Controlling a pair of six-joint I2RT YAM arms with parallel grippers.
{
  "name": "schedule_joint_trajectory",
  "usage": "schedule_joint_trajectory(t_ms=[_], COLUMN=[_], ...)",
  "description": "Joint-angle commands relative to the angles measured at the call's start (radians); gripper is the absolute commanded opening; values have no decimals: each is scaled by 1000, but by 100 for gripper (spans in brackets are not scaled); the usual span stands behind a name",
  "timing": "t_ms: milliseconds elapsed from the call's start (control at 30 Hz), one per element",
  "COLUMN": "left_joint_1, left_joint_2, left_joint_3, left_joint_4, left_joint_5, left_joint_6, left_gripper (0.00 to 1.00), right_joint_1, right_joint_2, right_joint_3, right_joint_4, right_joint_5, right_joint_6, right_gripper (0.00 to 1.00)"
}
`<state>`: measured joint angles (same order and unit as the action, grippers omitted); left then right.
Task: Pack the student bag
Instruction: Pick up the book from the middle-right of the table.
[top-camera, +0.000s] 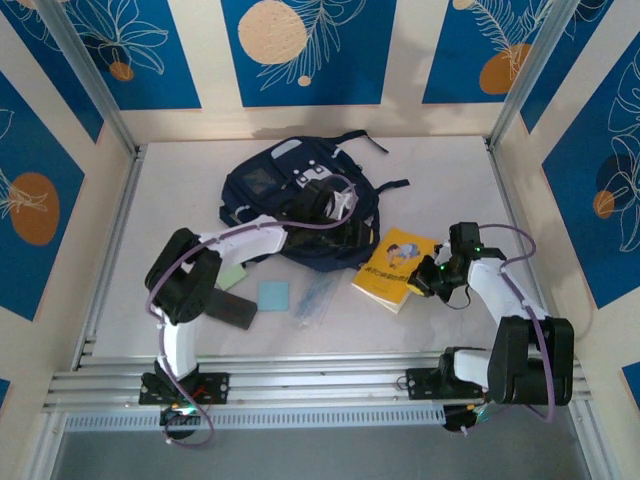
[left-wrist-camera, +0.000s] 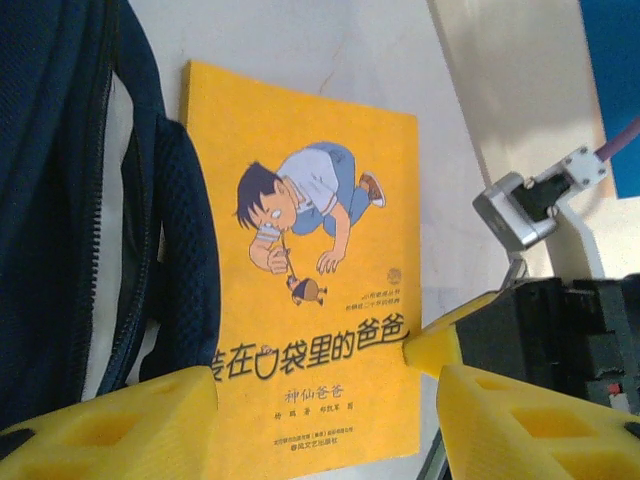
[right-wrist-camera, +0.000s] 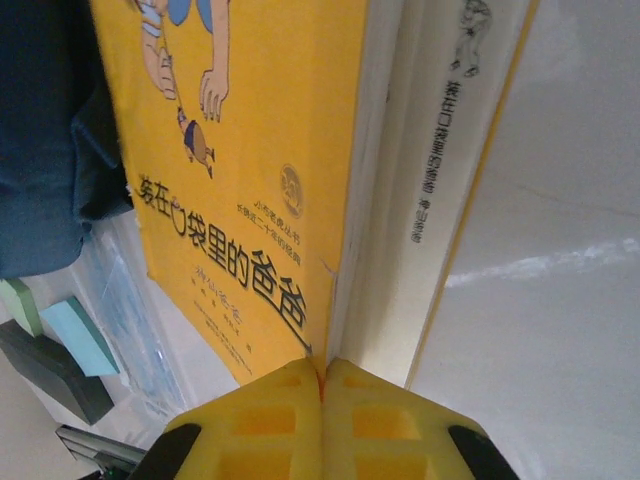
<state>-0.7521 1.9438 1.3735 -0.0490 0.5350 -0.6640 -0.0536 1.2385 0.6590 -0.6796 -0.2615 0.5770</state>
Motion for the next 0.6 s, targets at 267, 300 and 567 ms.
schedule_joint_trajectory(t_ms=[267,300,567], left_joint_1=[-13,-14,-16], left_joint_2=[16,15,16], left_joint_3=[-21,-19,-11], left_joint_4=[-31,-32,-26], left_joint_5=[14,14,17], left_joint_6=[6,6,-1], left_gripper=[59,59,59], right_joint_1=[18,22,44], right_joint_2=[37,36,-5], right_joint_3=[-8,-8,-45], right_joint_4=[191,198,293], right_joint_5=[1,0,-17], right_joint_6=[75,79,139], right_gripper=[31,31,32])
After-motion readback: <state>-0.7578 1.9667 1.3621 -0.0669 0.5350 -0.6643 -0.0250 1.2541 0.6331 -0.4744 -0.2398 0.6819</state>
